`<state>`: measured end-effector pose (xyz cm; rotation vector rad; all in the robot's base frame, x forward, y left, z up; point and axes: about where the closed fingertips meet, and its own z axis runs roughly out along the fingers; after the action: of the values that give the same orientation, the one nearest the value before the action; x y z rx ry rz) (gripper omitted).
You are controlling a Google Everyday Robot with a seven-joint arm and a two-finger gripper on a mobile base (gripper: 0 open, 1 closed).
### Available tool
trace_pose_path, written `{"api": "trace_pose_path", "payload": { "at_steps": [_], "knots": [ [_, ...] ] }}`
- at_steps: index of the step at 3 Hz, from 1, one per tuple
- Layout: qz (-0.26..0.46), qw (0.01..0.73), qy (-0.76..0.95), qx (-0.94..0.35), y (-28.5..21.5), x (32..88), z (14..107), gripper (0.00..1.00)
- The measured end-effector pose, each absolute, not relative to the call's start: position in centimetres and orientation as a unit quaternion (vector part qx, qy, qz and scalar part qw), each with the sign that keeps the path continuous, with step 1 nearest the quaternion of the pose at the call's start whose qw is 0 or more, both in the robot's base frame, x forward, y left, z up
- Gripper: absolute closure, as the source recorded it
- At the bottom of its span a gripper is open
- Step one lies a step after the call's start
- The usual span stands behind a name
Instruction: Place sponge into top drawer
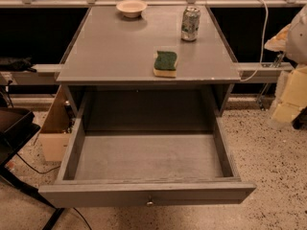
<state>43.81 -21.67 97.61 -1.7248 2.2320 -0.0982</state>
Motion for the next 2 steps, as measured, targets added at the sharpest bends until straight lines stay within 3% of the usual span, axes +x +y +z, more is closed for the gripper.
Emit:
{"api": "trace_pose_path", "payload": {
  "at_steps": [1, 2],
  "knots": [
    [-0.036, 0.166, 0.781, -0.601, -21.7, 43.9, 97.8, 0.00],
    [0.001, 0.219, 0.796, -0.564, -20.8, 47.4, 97.1, 0.00]
  ]
}}
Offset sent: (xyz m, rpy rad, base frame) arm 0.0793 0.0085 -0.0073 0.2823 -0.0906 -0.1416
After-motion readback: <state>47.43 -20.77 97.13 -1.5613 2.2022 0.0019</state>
